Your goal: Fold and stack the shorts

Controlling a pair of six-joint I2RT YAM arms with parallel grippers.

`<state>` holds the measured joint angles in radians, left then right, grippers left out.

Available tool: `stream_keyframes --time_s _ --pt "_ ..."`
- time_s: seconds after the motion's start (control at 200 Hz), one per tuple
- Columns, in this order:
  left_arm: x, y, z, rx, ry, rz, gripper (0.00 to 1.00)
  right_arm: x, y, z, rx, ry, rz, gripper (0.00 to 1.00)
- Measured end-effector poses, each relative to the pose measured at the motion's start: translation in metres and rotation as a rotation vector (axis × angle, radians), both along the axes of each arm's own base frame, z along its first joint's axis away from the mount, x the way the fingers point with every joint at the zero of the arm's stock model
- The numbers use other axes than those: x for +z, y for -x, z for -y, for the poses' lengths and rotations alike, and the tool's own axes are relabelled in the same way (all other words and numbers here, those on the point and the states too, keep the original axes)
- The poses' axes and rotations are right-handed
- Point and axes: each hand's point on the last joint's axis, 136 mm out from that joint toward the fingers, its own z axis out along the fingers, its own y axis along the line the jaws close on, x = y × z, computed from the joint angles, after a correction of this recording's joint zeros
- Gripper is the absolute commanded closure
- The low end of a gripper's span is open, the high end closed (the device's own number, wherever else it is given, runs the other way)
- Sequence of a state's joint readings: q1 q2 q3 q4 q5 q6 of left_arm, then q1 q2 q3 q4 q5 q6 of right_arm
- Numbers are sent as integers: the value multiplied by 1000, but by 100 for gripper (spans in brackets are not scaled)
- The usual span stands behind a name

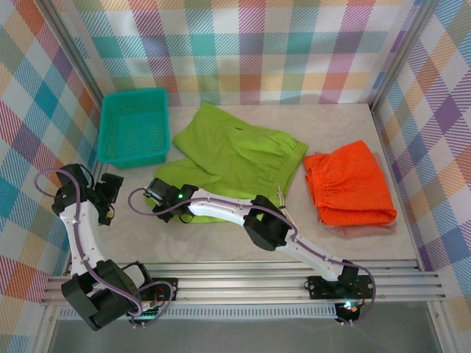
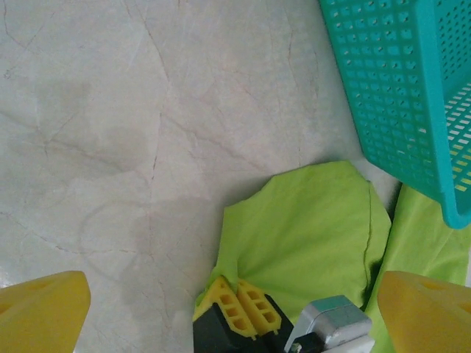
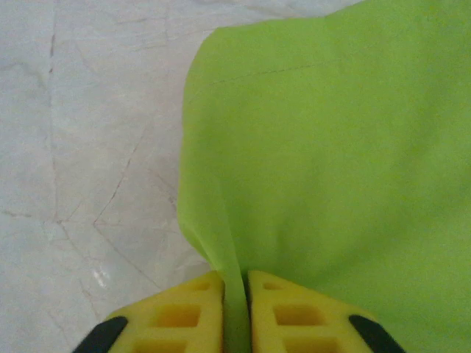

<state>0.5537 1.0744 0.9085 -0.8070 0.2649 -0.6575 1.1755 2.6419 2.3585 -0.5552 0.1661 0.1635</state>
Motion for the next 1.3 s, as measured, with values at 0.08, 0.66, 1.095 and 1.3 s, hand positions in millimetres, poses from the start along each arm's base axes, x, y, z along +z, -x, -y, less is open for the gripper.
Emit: stream_keyframes --time_s 0.08,0.66,1.095,1.3 --pt "2 1 2 -4 -3 17 0 3 2 -1 -13 -25 -49 100" --pt "40 -14 57 -227 94 315 0 168 -85 102 -287 -695 -703 95" --pt "39 -37 141 -483 236 346 8 75 -122 182 -631 -639 -901 93" --pt "-5 -43 204 -661 335 182 18 69 -134 195 -666 -668 -901 93"
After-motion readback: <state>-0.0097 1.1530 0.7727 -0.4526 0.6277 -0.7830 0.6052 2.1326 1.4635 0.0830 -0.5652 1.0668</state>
